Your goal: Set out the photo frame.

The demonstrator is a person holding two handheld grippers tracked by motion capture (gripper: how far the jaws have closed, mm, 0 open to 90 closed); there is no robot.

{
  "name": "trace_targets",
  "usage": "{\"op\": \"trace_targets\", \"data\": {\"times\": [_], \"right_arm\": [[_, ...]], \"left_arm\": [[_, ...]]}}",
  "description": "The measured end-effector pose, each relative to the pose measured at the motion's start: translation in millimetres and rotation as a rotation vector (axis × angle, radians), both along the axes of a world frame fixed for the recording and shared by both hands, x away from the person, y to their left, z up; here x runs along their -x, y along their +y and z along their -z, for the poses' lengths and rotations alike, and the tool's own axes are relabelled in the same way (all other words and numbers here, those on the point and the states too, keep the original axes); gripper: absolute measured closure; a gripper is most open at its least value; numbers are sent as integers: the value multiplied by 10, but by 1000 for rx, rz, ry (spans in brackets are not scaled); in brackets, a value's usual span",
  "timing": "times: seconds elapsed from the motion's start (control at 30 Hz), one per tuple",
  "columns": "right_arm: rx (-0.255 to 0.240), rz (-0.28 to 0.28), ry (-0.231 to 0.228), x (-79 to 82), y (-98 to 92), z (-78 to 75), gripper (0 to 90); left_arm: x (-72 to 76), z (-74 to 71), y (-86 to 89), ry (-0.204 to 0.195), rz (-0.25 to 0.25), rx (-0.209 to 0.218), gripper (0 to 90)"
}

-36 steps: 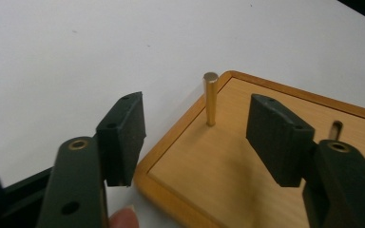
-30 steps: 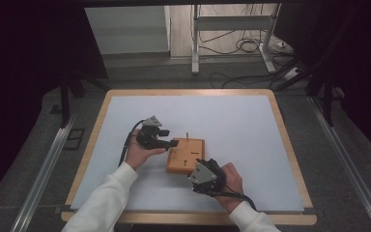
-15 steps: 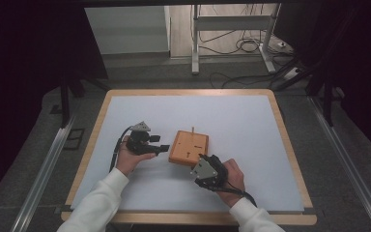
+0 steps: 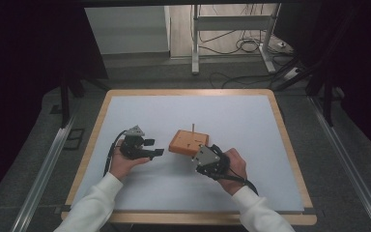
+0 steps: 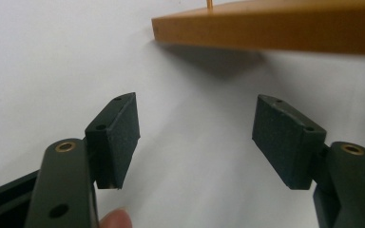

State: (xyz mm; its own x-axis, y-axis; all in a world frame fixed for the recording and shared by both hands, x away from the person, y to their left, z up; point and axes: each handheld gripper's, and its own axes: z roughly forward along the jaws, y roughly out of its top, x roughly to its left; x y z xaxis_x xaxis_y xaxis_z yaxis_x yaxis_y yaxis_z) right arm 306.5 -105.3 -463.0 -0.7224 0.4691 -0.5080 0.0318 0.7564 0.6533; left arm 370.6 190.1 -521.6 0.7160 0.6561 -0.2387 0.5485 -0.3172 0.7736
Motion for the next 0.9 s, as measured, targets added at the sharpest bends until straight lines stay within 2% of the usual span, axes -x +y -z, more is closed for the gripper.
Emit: {"op": "trace_targets", "data": {"times": [0.23, 0.53, 0.77, 0.9], "right_arm": [[1, 12, 38, -171, 44, -178, 576], [4, 18, 72, -312, 102, -293, 601], [18, 3, 53, -365, 168, -317, 636], [45, -7, 32, -406, 213, -358, 668]], "left_arm": [[22, 16, 23, 4, 6, -16, 314], [94, 57, 94, 8, 5, -26, 314], [111, 75, 139, 9, -4, -21, 314], [110, 77, 140, 12, -2, -22, 314]]}}
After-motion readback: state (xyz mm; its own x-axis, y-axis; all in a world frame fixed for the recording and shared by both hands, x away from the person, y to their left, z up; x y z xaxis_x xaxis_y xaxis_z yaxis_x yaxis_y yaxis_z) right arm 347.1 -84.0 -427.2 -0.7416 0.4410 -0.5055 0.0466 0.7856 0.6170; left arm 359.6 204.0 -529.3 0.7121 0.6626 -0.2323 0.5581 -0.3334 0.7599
